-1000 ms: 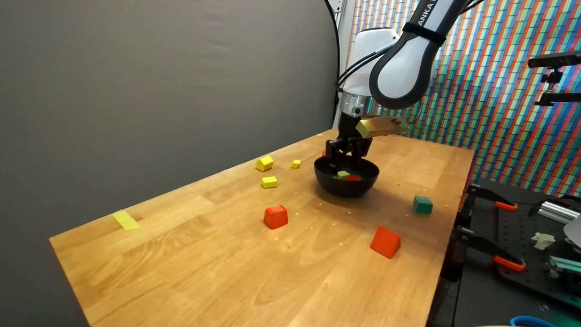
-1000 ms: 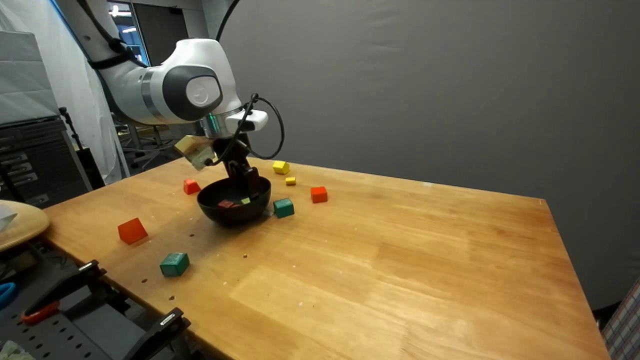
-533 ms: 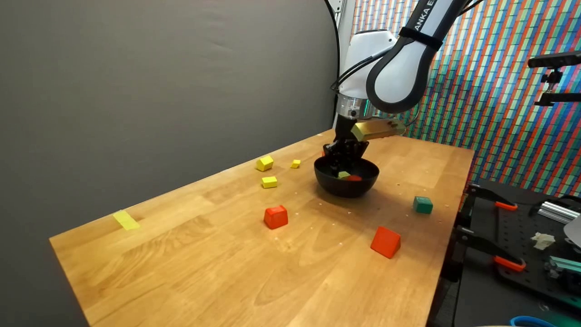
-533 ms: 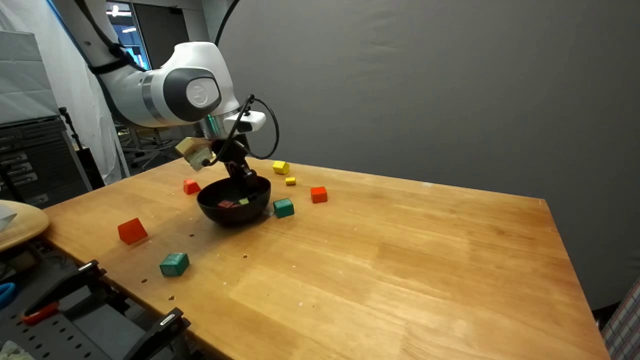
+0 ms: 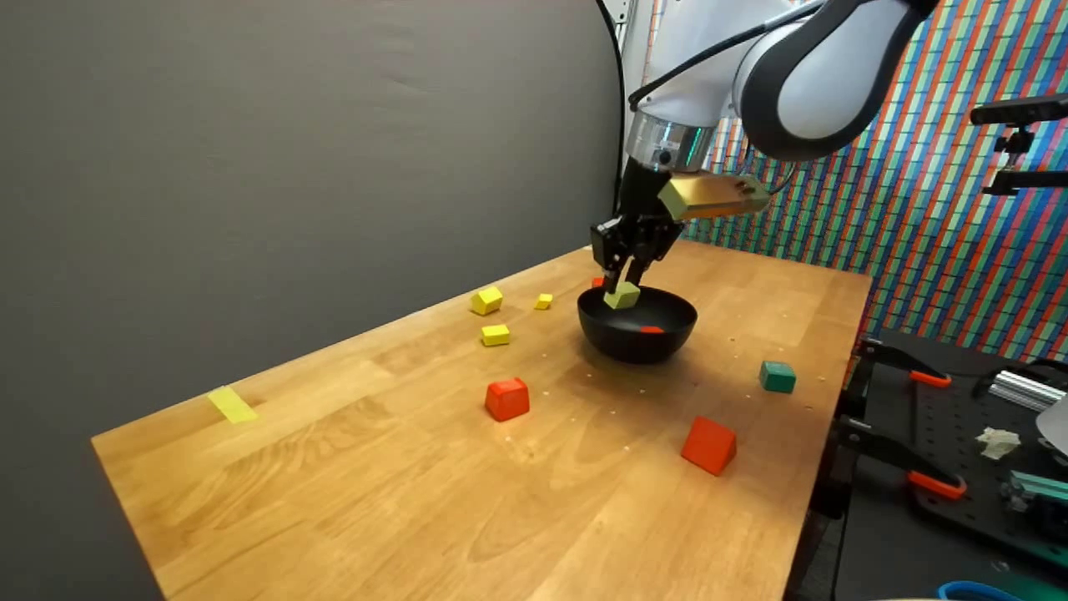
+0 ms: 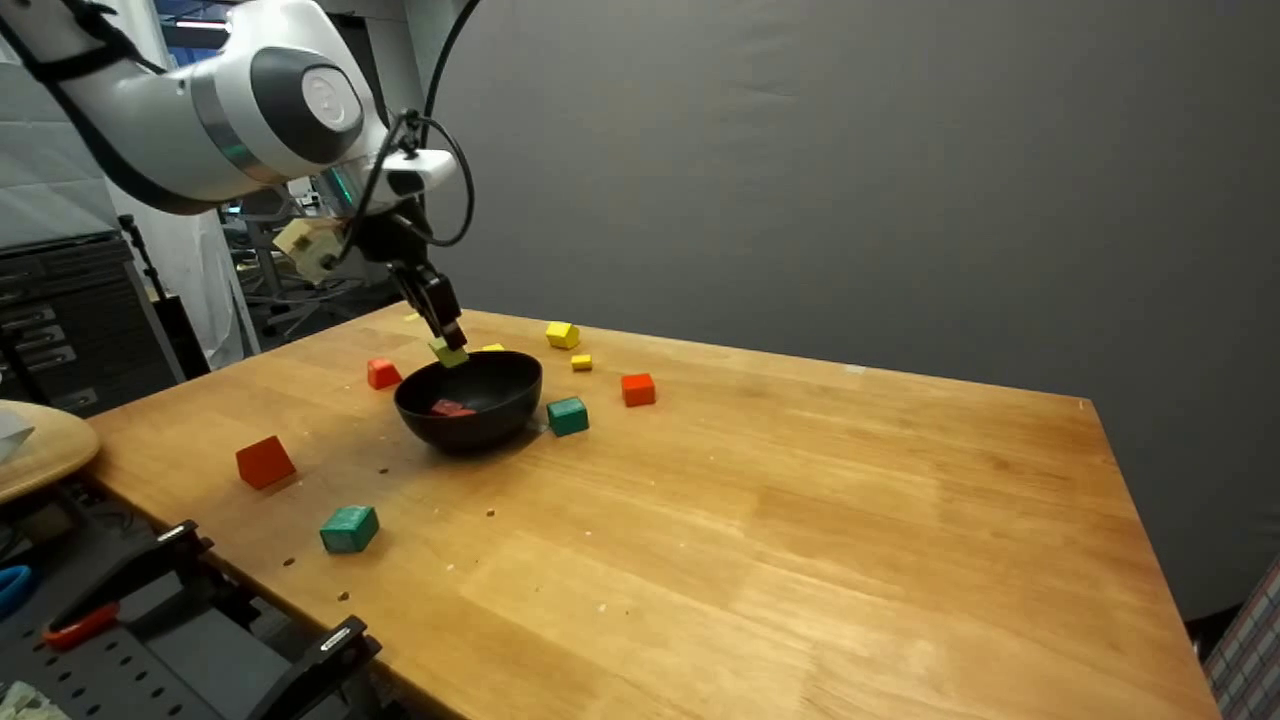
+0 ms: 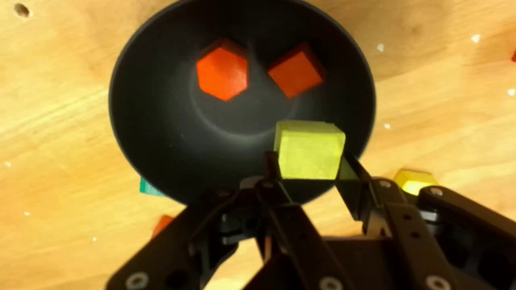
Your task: Take the blocks out of the gift disappointed
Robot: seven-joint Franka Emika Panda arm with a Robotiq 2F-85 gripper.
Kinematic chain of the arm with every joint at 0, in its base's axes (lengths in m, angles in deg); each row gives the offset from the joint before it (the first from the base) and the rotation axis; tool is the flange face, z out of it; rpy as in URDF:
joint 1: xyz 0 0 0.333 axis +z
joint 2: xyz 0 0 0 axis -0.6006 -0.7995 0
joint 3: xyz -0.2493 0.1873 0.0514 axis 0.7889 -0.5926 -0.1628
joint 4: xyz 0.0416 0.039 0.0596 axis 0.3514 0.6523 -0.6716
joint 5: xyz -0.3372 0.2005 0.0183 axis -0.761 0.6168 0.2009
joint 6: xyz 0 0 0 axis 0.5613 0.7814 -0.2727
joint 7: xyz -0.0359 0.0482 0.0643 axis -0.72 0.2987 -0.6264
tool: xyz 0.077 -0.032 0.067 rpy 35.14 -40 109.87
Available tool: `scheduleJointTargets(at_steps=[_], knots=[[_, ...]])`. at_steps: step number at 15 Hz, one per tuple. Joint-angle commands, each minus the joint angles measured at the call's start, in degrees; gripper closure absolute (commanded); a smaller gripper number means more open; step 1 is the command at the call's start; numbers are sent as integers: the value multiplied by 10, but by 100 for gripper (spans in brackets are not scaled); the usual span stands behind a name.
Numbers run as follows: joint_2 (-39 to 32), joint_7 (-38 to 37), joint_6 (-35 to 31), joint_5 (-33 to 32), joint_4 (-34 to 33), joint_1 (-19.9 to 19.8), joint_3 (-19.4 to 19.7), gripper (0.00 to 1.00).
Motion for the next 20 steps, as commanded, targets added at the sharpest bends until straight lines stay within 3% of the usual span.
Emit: scheduleJointTargets(at_steps=[1, 3, 4, 9, 10, 11, 12, 14, 15, 16, 18, 20], knots=[[103, -85, 47, -82, 33, 67, 20, 82], [101, -99, 46, -51, 31, 83, -5, 82], [81, -164, 41, -97, 14, 89, -3, 82], [26, -121, 23, 60, 16, 117, -63, 82], [-6, -202, 23, -14, -9, 125, -48, 81], [-26, -241, 23, -48, -21, 134, -37, 35], [-38, -265, 29, -59, -30, 142, -31, 34], [-56, -302, 37, -79, -47, 152, -24, 21], [-34, -266, 34, -59, -19, 136, -39, 12], [-44, -270, 34, -60, -25, 137, -38, 30], [-48, -270, 34, -60, -23, 137, -39, 14], [-47, -270, 34, -60, -23, 137, -39, 11]])
